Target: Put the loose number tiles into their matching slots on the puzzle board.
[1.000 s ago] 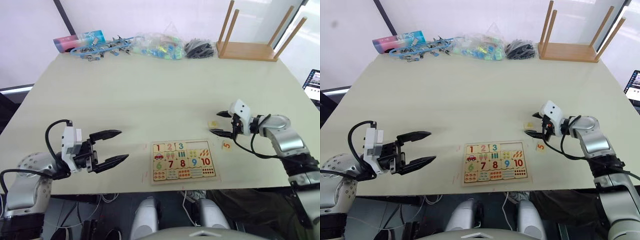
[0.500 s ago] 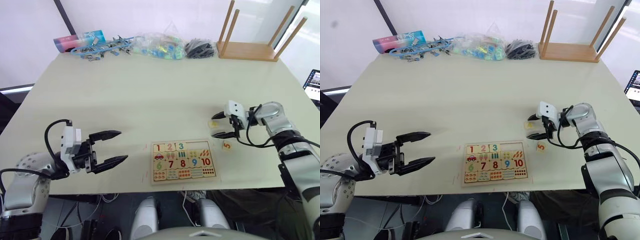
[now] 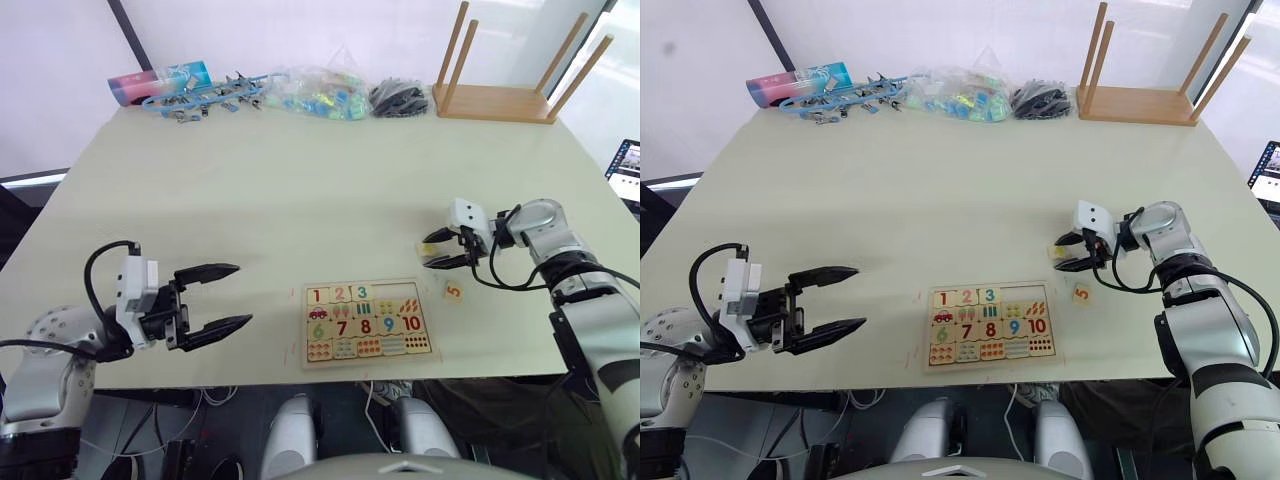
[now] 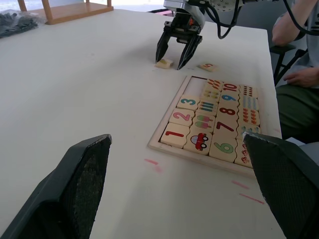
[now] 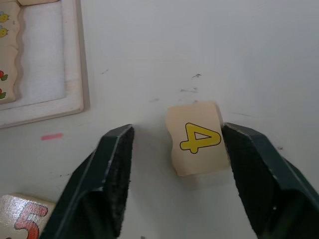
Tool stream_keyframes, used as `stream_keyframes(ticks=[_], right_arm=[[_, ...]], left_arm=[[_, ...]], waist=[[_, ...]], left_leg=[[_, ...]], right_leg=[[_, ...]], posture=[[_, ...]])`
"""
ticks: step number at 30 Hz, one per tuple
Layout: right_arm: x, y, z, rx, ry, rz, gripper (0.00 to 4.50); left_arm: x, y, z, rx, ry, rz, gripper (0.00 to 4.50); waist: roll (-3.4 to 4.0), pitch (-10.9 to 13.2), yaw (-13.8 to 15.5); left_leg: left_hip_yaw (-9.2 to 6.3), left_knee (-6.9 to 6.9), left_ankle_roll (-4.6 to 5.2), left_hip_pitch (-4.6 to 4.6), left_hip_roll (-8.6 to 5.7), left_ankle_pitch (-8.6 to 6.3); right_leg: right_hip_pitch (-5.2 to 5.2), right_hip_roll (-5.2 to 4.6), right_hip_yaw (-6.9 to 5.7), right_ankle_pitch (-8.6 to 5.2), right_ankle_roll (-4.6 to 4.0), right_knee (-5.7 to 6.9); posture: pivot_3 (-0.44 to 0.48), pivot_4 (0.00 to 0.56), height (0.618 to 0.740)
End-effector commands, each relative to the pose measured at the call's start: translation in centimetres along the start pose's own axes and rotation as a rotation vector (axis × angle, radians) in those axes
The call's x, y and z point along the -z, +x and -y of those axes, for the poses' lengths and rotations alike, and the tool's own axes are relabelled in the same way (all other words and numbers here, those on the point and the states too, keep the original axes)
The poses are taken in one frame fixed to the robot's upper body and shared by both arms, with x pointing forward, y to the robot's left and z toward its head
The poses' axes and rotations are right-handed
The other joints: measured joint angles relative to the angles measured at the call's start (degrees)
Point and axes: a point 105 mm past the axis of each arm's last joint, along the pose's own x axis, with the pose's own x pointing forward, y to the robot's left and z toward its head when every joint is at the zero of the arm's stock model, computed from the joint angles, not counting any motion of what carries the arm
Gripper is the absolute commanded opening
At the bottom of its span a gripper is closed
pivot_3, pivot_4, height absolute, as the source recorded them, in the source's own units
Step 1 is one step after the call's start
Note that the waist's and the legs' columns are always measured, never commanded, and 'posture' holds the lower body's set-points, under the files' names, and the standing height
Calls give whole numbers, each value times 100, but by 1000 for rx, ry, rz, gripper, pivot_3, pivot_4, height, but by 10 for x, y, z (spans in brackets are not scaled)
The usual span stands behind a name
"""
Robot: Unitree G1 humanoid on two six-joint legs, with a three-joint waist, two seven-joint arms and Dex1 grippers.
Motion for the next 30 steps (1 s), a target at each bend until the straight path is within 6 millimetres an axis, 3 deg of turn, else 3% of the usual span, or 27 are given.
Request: stream_keyframes(ticks=[1,22,25,28,30], right_arm=[[8,-5,-1,4,23,-30,3115],[8,-4,0,16,21,-23,3115],[8,-2,-1,11,14,-21,2273],[5,-1,0,11,7,-17,966],[4,-2,1,15,4,-18,881]], left_arm=[[-7,-6,-3,-6,40,13,4500],[-3,-8,-5,18,38,19,4500],[-2,-8,-5,23,36,18,4500],[-1,-8,-4,30,34,18,4500],[-1,-8,-5,32,34,18,4500]], waist=[[1,1,4],[2,1,7],[2,1,6],[0,0,-2],[1,0,-4]], left_leg=[[1,0,0,0,0,0],[0,0,1,0,-1,0],[0,0,0,0,0,0],[0,0,1,0,0,0],[0,0,1,1,0,0]], right_leg=[[0,-1,0,0,0,0],[0,-1,0,0,0,1],[0,-1,0,0,0,1],[0,-1,0,0,0,1],[0,-1,0,0,0,1]], posture=[[0,150,738],[0,150,738],[0,150,738],[0,150,738],[0,150,738]])
